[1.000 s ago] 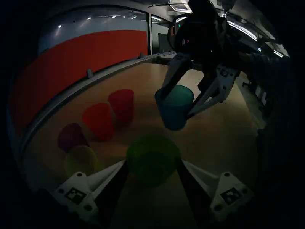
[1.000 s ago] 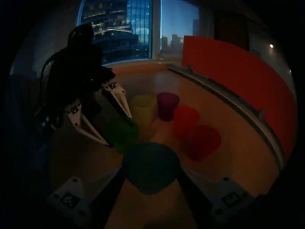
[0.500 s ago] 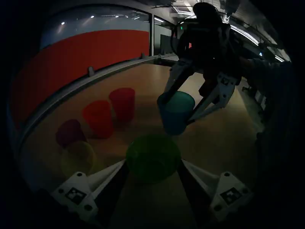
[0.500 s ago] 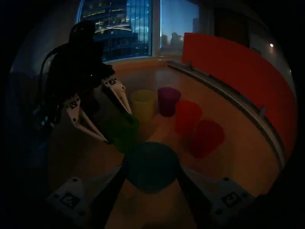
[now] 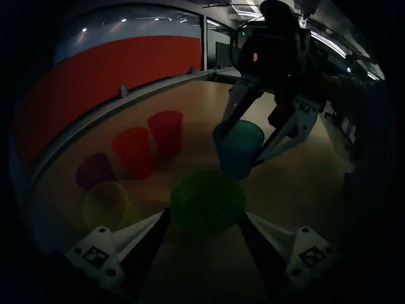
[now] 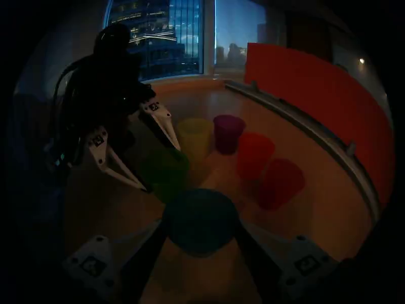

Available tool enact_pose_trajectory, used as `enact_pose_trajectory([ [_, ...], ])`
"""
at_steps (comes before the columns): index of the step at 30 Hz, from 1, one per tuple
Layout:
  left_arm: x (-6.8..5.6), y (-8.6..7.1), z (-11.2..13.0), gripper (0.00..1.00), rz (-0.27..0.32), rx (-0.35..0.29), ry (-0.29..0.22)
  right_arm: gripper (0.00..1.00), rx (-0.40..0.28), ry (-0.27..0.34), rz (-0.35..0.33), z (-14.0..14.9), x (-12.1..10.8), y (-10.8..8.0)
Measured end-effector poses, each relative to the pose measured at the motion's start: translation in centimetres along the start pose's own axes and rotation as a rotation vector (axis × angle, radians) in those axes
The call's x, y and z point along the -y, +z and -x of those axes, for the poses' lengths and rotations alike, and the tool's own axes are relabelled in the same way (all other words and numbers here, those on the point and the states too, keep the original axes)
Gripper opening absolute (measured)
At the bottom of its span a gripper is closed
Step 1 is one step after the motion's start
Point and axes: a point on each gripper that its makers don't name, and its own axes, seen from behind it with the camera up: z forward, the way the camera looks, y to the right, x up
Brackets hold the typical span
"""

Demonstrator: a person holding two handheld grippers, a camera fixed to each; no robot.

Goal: Pour water

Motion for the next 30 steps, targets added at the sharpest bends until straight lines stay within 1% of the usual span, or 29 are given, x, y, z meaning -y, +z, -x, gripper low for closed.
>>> enact_pose_trajectory([
  [6, -0.1, -0.6, 0.6, 0.96, -0.003, 0.009, -0.009, 0.97, -0.001, 0.002, 0.000, 0.4, 0.2, 0.6],
  [11, -0.1, -1.4, 1.0, 0.96, -0.012, 0.006, -0.022, 0.97, 0.000, 0.006, -0.001, 0.7, 0.4, 0.9],
  [20, -0.1, -2.2, 1.1, 0.96, -0.033, -0.009, -0.045, 0.98, -0.002, 0.004, 0.010, 1.1, 0.4, 0.8],
  [26, -0.4, -2.5, 1.2, 0.96, -0.031, -0.017, -0.060, 0.98, 0.001, 0.012, 0.017, 1.6, 0.4, 0.7],
  [30, -0.6, -2.7, 1.1, 0.95, -0.033, -0.019, -0.059, 0.98, -0.003, 0.017, 0.019, 1.7, 0.5, 0.6],
])
